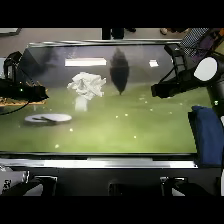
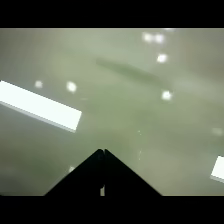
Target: Fold the clothes and pants, and hang the long-sleeved shirts on hangers.
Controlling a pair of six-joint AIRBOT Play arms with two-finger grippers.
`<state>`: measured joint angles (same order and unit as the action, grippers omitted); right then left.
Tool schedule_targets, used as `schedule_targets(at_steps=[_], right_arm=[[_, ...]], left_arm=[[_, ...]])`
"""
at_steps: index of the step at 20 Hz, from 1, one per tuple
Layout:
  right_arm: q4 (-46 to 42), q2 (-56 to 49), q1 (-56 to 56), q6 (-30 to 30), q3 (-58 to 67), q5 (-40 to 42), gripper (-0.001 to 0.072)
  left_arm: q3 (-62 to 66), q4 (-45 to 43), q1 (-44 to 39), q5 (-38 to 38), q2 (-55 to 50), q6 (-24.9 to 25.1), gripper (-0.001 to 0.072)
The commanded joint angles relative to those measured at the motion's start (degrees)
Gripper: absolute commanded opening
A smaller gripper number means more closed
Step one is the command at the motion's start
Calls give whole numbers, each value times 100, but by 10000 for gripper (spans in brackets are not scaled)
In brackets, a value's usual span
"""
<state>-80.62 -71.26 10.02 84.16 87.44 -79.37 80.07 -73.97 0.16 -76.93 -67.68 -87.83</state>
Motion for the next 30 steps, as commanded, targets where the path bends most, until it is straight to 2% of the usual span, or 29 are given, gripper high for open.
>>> schedule_targets(at_steps=[1, 20, 24, 28, 29, 30], right_arm=[[2, 4, 7, 2, 4, -2, 35], [0, 4, 7, 2, 4, -2, 35], [2, 4, 7, 4, 4, -2, 35], [2, 4, 7, 4, 4, -2, 35], [2, 2, 7, 4, 4, -2, 35], [4, 4, 7, 7, 4, -2, 35]], left_arm=[[-2, 0, 0, 2, 4, 0, 21], [-2, 0, 0, 2, 4, 2, 20], [-2, 0, 0, 374, 4, 2, 21], [-2, -2, 0, 415, 4, 0, 26], [-2, 2, 2, 426, 4, -33, 150], [11, 22, -11, 533, -17, -140, 431]])
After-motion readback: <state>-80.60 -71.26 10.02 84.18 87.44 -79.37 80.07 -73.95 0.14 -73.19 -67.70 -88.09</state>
